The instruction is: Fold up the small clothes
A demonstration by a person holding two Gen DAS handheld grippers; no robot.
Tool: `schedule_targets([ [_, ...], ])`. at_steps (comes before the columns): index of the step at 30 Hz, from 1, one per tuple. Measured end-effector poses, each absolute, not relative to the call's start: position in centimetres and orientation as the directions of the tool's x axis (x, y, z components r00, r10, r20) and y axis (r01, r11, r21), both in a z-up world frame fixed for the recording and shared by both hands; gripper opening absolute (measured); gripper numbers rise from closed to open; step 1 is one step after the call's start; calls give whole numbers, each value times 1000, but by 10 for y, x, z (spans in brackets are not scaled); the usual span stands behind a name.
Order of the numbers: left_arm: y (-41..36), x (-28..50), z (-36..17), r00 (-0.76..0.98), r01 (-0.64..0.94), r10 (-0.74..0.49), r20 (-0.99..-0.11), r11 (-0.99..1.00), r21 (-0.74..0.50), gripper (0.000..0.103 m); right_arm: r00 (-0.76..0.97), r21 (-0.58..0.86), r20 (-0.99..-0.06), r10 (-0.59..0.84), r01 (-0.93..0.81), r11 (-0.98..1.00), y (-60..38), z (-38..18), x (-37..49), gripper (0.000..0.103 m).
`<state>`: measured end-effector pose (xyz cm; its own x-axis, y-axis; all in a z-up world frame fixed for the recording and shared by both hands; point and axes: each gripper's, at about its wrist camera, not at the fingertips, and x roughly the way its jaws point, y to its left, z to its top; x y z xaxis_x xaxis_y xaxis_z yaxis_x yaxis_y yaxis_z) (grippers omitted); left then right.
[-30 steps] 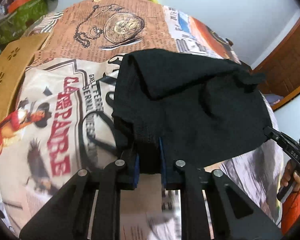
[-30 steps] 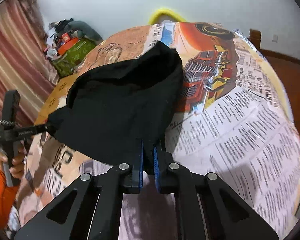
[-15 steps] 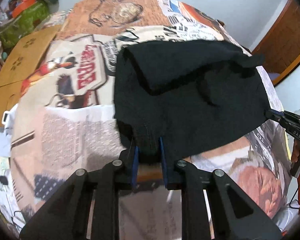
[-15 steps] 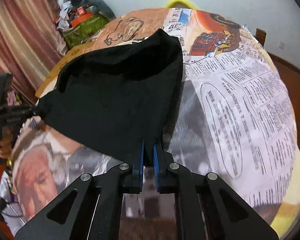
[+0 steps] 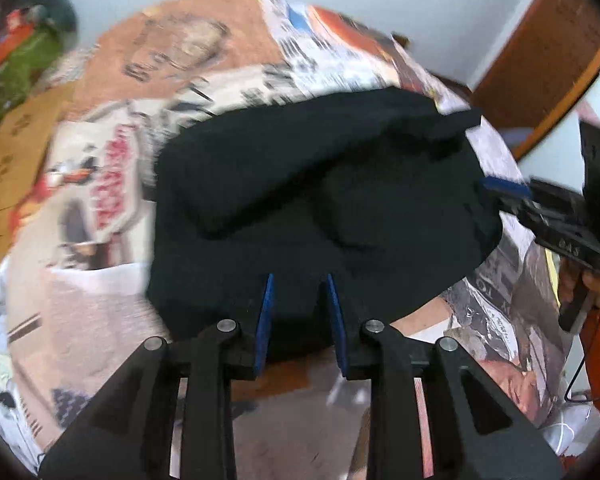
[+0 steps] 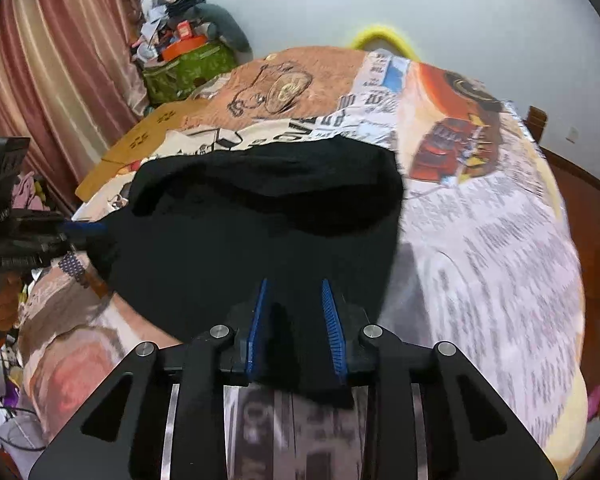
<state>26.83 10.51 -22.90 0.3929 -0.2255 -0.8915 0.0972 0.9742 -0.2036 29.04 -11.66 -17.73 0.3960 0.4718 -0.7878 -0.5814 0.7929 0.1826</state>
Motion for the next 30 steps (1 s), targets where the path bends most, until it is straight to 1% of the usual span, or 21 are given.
schedule_targets([
  [3, 101, 285, -239, 380, 85, -222, -898, 975, -205, 27, 373, 178, -800, 470, -600, 780, -102, -187, 310, 25],
  [6, 110, 304, -235, 403, 55, -199, -893, 980, -194, 27, 383, 156, -796, 468, -617, 771, -94, -183, 325, 25],
  [9, 131, 329, -219, 460, 1, -122, -879, 991, -137, 27, 411, 126, -782, 469, -633, 764, -88, -171, 344, 25],
  [11, 150, 344, -205, 495, -62, -55, -867, 993, -99, 27, 454, 99, -760, 465, -626, 773, -85, -161, 357, 25],
  [13, 166, 353, -191, 529, -111, -18, -849, 990, -90, 27, 490, 92, -739, 464, -608, 788, -87, -152, 366, 25],
  [14, 173, 356, -184, 545, -124, -24, -838, 986, -109, 27, 502, 92, -729, 465, -602, 793, -88, -149, 368, 25],
  [16, 181, 355, -177, 563, -133, -43, -826, 981, -142, 32, 524, 101, -709, 472, -586, 804, -94, -143, 370, 26],
  [17, 183, 353, -175, 570, -133, -47, -821, 980, -149, 37, 530, 106, -703, 473, -580, 807, -96, -143, 370, 27],
  [18, 182, 350, -176, 574, -126, -49, -817, 981, -148, 44, 534, 113, -699, 476, -575, 811, -99, -142, 369, 31],
  [19, 180, 348, -178, 574, -120, -47, -818, 983, -141, 47, 536, 121, -696, 479, -570, 813, -103, -142, 366, 35],
  [20, 178, 344, -181, 569, -111, -41, -822, 986, -126, 49, 537, 125, -695, 479, -566, 815, -106, -143, 363, 37],
  [21, 174, 341, -188, 557, -98, -40, -829, 989, -113, 50, 537, 125, -696, 477, -564, 817, -109, -145, 360, 39],
  [24, 170, 339, -206, 518, -73, -58, -854, 991, -111, 51, 519, 109, -721, 458, -568, 816, -115, -153, 352, 39],
  [26, 168, 337, -221, 486, -60, -95, -869, 988, -141, 54, 510, 95, -742, 435, -563, 821, -119, -162, 346, 39],
  [30, 165, 340, -241, 467, -54, -127, -875, 984, -171, 54, 479, 93, -778, 407, -553, 828, -127, -178, 343, 39],
])
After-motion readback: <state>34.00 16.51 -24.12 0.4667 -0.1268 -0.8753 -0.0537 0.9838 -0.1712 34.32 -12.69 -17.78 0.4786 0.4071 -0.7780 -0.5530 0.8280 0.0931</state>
